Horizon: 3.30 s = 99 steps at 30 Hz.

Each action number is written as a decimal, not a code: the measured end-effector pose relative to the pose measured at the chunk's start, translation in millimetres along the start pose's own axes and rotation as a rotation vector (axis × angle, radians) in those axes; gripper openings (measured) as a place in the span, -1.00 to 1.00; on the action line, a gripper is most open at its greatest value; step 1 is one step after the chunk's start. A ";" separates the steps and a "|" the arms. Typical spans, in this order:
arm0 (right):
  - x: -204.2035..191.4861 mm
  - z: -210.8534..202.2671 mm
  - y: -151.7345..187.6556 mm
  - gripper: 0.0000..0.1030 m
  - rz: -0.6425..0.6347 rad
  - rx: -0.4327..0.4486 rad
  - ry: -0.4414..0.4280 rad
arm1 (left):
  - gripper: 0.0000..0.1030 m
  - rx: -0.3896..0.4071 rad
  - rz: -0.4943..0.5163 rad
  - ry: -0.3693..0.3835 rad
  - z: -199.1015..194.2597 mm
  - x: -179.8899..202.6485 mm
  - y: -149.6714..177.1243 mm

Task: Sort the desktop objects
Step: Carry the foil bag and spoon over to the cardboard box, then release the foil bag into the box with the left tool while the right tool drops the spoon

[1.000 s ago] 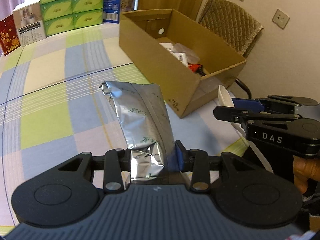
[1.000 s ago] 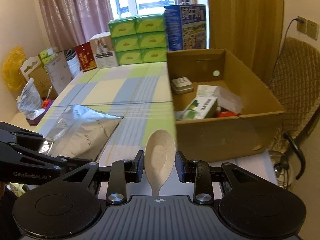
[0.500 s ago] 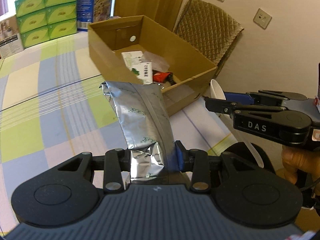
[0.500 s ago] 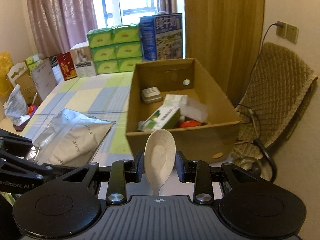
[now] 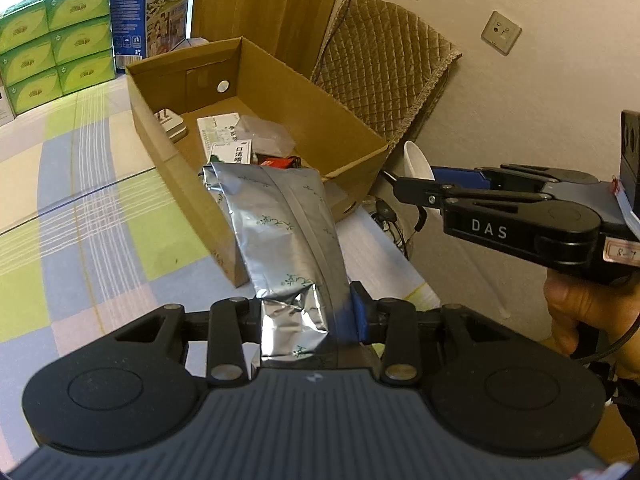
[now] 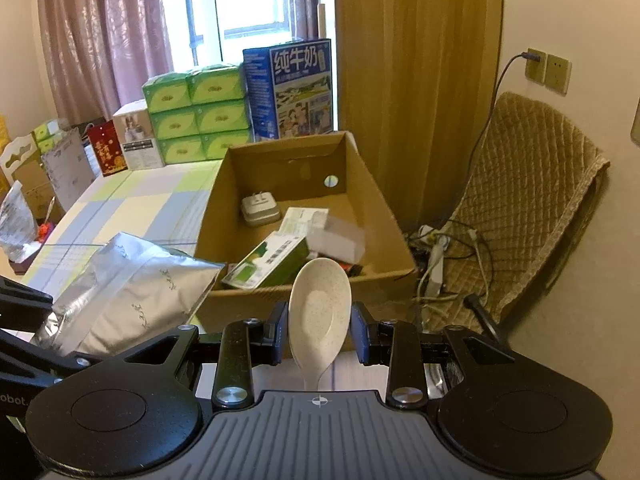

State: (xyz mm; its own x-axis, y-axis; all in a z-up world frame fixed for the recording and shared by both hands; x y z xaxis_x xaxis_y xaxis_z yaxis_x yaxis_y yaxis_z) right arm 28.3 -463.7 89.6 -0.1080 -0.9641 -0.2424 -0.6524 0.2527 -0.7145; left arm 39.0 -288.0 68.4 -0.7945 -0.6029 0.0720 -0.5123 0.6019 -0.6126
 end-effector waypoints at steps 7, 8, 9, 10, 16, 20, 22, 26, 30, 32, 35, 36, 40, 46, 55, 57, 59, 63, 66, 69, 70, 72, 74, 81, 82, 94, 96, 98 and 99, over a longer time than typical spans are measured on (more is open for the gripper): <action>8.2 5.9 -20.2 -0.42 -0.037 -0.006 0.004 | -0.36 0.015 -0.038 0.000 7.6 3.2 -21.0; 7.7 8.1 -22.7 -0.42 -0.042 -0.008 0.005 | -0.36 0.016 -0.045 0.001 8.9 3.0 -24.1; 8.1 9.7 -25.6 -0.42 -0.047 -0.011 0.005 | -0.36 0.017 -0.050 0.002 10.2 2.5 -26.9; 8.5 11.6 -28.4 -0.42 -0.051 -0.014 0.004 | -0.36 0.017 -0.056 0.002 11.4 1.5 -29.3; 8.4 24.4 -42.8 -0.42 -0.083 -0.035 0.006 | -0.36 0.010 -0.097 -0.011 21.7 -4.7 -42.4; 7.5 34.1 -51.9 -0.42 -0.102 -0.043 0.008 | -0.36 0.013 -0.116 -0.023 27.7 -8.9 -52.0; 6.6 39.0 -57.1 -0.42 -0.112 -0.044 0.011 | -0.36 0.019 -0.125 -0.031 30.1 -12.2 -57.6; 4.7 48.6 -68.0 -0.42 -0.121 -0.046 0.007 | -0.36 0.033 -0.157 -0.037 34.3 -23.1 -70.6; 0.3 60.0 -78.9 -0.42 -0.134 -0.050 0.005 | -0.36 0.046 -0.185 -0.045 37.0 -35.0 -81.1; -2.6 65.7 -83.0 -0.42 -0.141 -0.052 0.003 | -0.36 0.049 -0.195 -0.052 38.9 -40.9 -86.1; -7.0 73.6 -89.5 -0.42 -0.150 -0.058 -0.003 | -0.36 0.053 -0.205 -0.054 41.9 -48.9 -92.6; -8.4 76.3 -91.3 -0.42 -0.152 -0.060 -0.004 | -0.36 0.053 -0.208 -0.056 43.0 -51.5 -94.8; -11.6 86.4 -98.0 -0.42 -0.146 -0.067 -0.007 | -0.36 0.050 -0.211 -0.059 48.4 -61.3 -102.2; -14.8 100.0 -109.5 -0.42 -0.141 -0.073 -0.008 | -0.36 0.052 -0.216 -0.071 52.0 -80.7 -113.2; -14.4 119.2 -124.2 -0.42 -0.127 -0.077 -0.009 | -0.36 0.053 -0.231 -0.090 62.8 -104.5 -129.1; -13.6 123.3 -127.9 -0.42 -0.121 -0.074 -0.008 | -0.36 0.051 -0.230 -0.092 66.0 -107.8 -132.2; -13.7 127.8 -130.8 -0.42 -0.118 -0.074 -0.007 | -0.36 0.047 -0.228 -0.096 69.5 -109.8 -134.8; -15.0 138.2 -135.1 -0.42 -0.121 -0.076 -0.009 | -0.36 0.042 -0.230 -0.092 76.3 -112.7 -136.9; -15.1 144.4 -136.6 -0.42 -0.121 -0.081 -0.009 | -0.36 0.037 -0.232 -0.091 81.9 -115.1 -137.5; -17.1 149.7 -138.1 -0.42 -0.129 -0.086 -0.009 | -0.36 0.034 -0.239 -0.092 86.4 -120.1 -138.1; -17.6 151.6 -138.4 -0.42 -0.132 -0.087 -0.007 | -0.36 0.033 -0.239 -0.091 87.6 -121.1 -138.5; -18.0 155.4 -138.9 -0.42 -0.136 -0.090 -0.005 | -0.36 0.032 -0.238 -0.091 90.3 -123.2 -139.7; -18.7 158.8 -138.7 -0.42 -0.138 -0.092 -0.003 | -0.36 0.031 -0.239 -0.092 92.9 -125.7 -140.6; -18.1 170.4 -138.0 -0.42 -0.146 -0.101 0.007 | -0.36 0.023 -0.239 -0.091 103.6 -132.4 -142.1; -18.0 171.6 -138.2 -0.42 -0.146 -0.102 0.008 | -0.36 0.021 -0.240 -0.091 105.0 -133.0 -142.2; -13.1 175.6 -140.5 -0.56 -0.139 -0.102 0.014 | -0.03 0.062 -0.252 -0.124 106.5 -148.9 -149.0; -12.7 175.8 -140.2 -0.57 -0.139 -0.103 0.015 | -0.03 0.063 -0.238 -0.133 103.1 -150.4 -149.5; -12.4 176.2 -139.3 -0.59 -0.137 -0.106 0.015 | -0.03 0.064 -0.237 -0.137 100.9 -151.7 -147.8; -12.2 176.7 -138.6 -0.59 -0.136 -0.108 0.014 | -0.03 0.061 -0.237 -0.138 100.2 -152.4 -146.6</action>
State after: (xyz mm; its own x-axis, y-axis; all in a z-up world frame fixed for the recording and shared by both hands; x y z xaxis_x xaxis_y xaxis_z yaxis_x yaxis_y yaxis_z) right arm 252.6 -472.7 75.6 -0.0233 -0.9901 -0.1386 -0.7387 0.1105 -0.6649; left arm 267.9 -336.8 68.3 -0.6006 -0.7914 0.1138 -0.6547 0.4051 -0.6382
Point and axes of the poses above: each gripper's, at about its wrist camera, not at the fingertips, and z roughly the way its jaws point, x to its right, y to its underside, the point moved 1 cm from there along z, roughly the way its jaws point, and after that the axes turned 15 degrees about z, right-handed, at the moved point
